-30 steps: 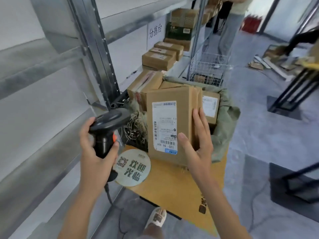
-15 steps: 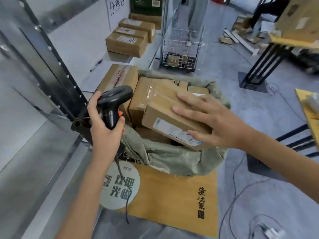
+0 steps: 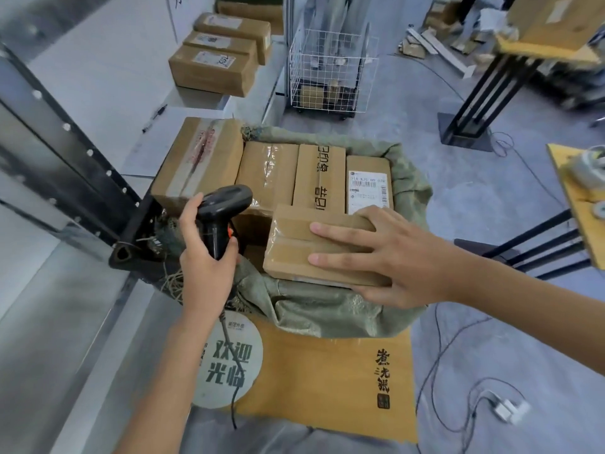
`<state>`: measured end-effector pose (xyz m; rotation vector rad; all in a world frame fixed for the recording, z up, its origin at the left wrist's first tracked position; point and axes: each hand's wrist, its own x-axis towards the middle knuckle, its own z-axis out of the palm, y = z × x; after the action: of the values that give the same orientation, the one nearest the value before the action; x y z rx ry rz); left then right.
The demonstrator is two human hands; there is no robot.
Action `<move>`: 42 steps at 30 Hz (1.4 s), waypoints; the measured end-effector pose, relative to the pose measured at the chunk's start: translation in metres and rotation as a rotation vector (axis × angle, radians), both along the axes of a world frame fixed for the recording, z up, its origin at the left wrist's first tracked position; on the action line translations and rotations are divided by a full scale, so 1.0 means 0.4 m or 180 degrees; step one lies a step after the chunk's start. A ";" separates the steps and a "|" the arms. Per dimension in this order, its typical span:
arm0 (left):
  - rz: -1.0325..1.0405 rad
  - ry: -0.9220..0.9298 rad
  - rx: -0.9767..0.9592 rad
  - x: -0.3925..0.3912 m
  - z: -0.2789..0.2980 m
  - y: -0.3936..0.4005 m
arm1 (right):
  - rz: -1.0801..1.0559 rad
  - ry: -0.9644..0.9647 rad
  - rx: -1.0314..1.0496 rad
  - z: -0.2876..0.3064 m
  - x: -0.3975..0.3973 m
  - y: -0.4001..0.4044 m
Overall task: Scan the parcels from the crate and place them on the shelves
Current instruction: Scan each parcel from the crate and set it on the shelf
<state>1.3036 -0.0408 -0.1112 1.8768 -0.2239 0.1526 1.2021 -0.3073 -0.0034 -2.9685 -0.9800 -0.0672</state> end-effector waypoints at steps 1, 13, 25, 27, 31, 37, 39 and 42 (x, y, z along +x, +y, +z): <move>-0.0011 0.0024 0.0000 -0.002 -0.002 0.000 | -0.0002 0.0017 -0.0007 0.002 -0.004 0.000; -0.0055 0.0039 -0.0077 -0.007 -0.004 -0.002 | -0.0073 0.0070 -0.0227 0.004 -0.002 0.013; -0.0106 0.0056 -0.0056 -0.002 -0.007 -0.004 | -0.0830 0.0262 -0.0570 -0.014 0.012 0.071; -0.0155 0.0087 -0.0069 -0.001 -0.008 -0.004 | -0.0905 0.0344 -0.0352 0.000 0.016 0.059; -0.0200 0.0196 -0.0082 -0.001 -0.007 -0.004 | -0.1041 0.0427 -0.0019 0.015 0.024 0.036; -0.0303 0.0190 -0.0052 0.007 -0.016 0.005 | -0.0775 0.0451 -0.0019 0.012 0.017 0.035; -0.0337 0.0178 -0.0057 0.009 -0.018 0.006 | -0.0818 0.0580 0.0074 0.014 0.023 0.032; -0.0357 0.0181 -0.0066 0.010 -0.019 0.008 | -0.0866 0.0763 0.0175 0.023 0.041 0.024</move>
<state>1.3075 -0.0378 -0.1187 1.8402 -0.2869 0.0248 1.2185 -0.2977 0.0058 -2.9474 -0.5370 0.2485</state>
